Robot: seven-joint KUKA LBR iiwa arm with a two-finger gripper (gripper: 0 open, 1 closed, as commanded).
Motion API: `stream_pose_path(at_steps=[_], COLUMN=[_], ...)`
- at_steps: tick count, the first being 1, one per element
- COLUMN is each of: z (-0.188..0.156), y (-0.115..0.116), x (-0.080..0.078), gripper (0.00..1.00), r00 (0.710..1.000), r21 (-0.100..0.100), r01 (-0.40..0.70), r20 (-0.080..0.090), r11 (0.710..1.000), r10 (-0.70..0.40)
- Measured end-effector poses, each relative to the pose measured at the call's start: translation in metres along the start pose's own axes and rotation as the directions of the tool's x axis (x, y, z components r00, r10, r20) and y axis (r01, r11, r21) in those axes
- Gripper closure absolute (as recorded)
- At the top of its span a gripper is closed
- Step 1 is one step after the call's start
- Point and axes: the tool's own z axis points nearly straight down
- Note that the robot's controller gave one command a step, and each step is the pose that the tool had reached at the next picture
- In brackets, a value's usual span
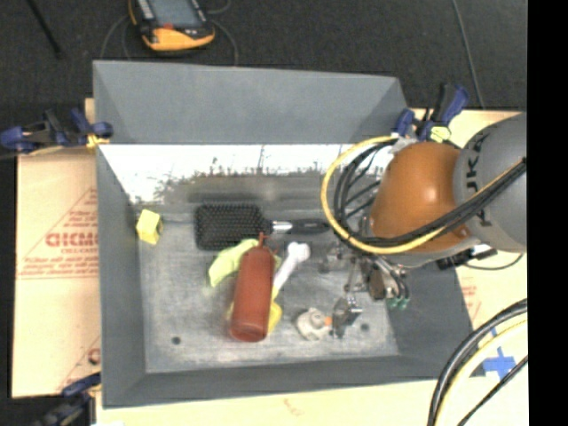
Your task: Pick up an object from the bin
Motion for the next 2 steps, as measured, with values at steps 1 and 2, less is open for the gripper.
stream_pose_path(at_steps=[1,2], z=[0.015,0.043], y=[0.008,0.015], x=[-0.005,-0.015], gripper=[0.00,1.00], r00=[1.000,0.907], r21=[-0.001,-0.006], r01=[0.008,0.420], r20=[-0.001,-0.011], r11=[1.000,0.907], r10=[-0.008,-0.420])
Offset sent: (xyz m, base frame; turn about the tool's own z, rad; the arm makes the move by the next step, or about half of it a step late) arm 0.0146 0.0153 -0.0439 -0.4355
